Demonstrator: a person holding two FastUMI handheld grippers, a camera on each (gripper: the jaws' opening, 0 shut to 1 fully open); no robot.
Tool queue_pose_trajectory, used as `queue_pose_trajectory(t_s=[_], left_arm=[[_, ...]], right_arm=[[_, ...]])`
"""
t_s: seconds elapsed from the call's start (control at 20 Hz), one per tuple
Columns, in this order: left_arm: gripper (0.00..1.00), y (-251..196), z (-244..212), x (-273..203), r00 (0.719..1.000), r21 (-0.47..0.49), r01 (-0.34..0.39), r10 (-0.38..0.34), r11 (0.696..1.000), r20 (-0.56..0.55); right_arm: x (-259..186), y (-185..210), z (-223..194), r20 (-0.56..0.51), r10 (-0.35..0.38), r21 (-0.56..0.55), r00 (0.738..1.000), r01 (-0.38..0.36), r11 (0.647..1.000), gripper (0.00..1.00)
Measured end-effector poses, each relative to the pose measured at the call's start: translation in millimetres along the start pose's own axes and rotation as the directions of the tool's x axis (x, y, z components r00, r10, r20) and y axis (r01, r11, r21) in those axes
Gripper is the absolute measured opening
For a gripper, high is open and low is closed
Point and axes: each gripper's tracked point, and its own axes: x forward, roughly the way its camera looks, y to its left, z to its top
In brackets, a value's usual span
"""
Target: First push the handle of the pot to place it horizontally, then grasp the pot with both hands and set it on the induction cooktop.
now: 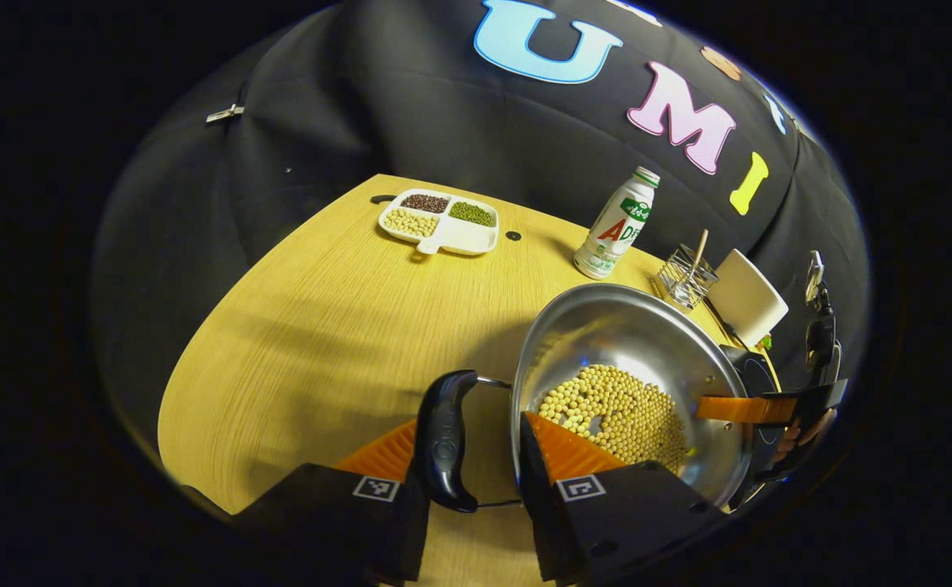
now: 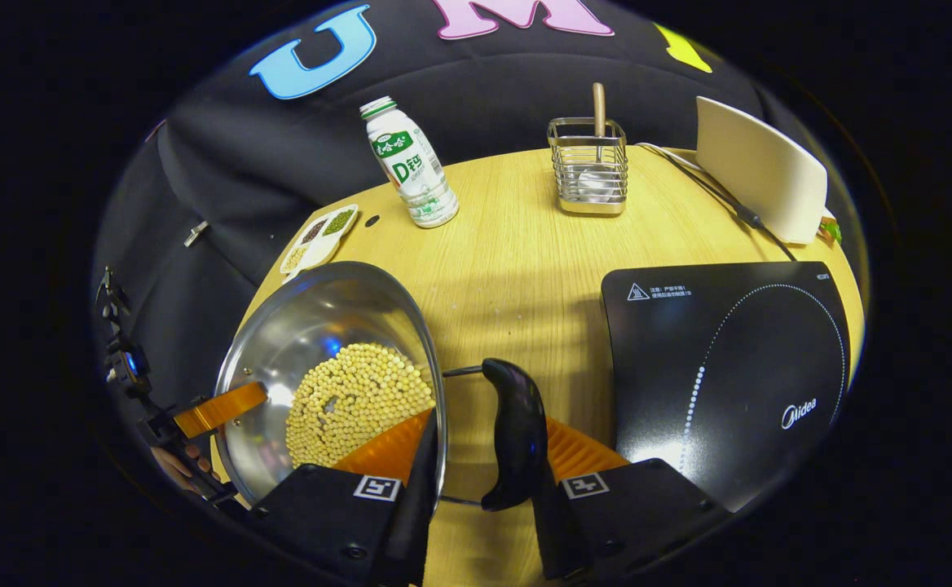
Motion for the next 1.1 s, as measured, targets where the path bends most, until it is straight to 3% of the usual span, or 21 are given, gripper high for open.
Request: queue_pose_trajectory(t_s=[0.05, 0.4, 0.45, 0.6, 0.65, 0.7, 0.75, 0.8, 0.85, 1.05, 1.1], left_arm=[[0.55, 0, -1, -2, 1.000, -0.004, -0.004, 0.004, 1.000, -0.002], [0.55, -9, -4, -37, 0.999, -0.021, -0.034, 0.034, 0.999, 0.003], [0.55, -14, -4, -44, 0.999, -0.024, -0.037, 0.037, 0.999, 0.004], [0.55, -30, -4, -65, 0.999, -0.013, -0.047, 0.047, 0.999, 0.011], [0.55, -39, -4, -72, 0.999, -0.011, -0.049, 0.049, 0.999, 0.013], [0.55, -48, -5, -78, 0.999, -0.005, -0.052, 0.052, 0.999, 0.012], [0.55, -56, -5, -83, 0.999, -0.002, -0.052, 0.052, 0.999, 0.011], [0.55, -67, -5, -87, 0.999, -0.002, -0.050, 0.050, 0.999, 0.008], [0.55, -80, -4, -91, 0.999, 0.000, -0.048, 0.048, 0.999, 0.009], [0.54, -126, -3, -97, 0.999, 0.010, -0.035, 0.035, 0.999, 0.010], [0.55, -138, -3, -96, 1.000, 0.009, -0.029, 0.029, 1.000, 0.009]], right_arm=[[0, 0, -2, -0.005, -0.002, 0.000, 1.000, 0.002, 1.000, 0.57], [-34, 5, -2, -0.001, 0.016, -0.020, 1.000, -0.016, 1.000, 0.57], [-41, 5, -1, 0.000, 0.019, -0.022, 1.000, -0.019, 1.000, 0.52], [-66, -2, -4, -0.019, 0.037, -0.026, 0.999, -0.038, 0.999, 0.57], [-73, -6, -4, -0.026, 0.037, -0.022, 0.999, -0.037, 0.999, 0.53], [-81, -11, -4, -0.033, 0.037, -0.018, 0.999, -0.037, 0.999, 0.57], [-89, -18, -2, -0.034, 0.037, -0.016, 0.999, -0.038, 0.999, 0.53], [-99, -25, 1, -0.031, 0.037, -0.015, 0.999, -0.037, 0.999, 0.56], [-107, -33, 5, -0.028, 0.036, -0.016, 0.999, -0.036, 0.999, 0.52], [-138, -66, 20, -0.012, 0.033, -0.018, 0.999, -0.033, 0.999, 0.56], [-145, -77, 23, -0.006, 0.031, -0.018, 0.999, -0.031, 0.999, 0.52]])
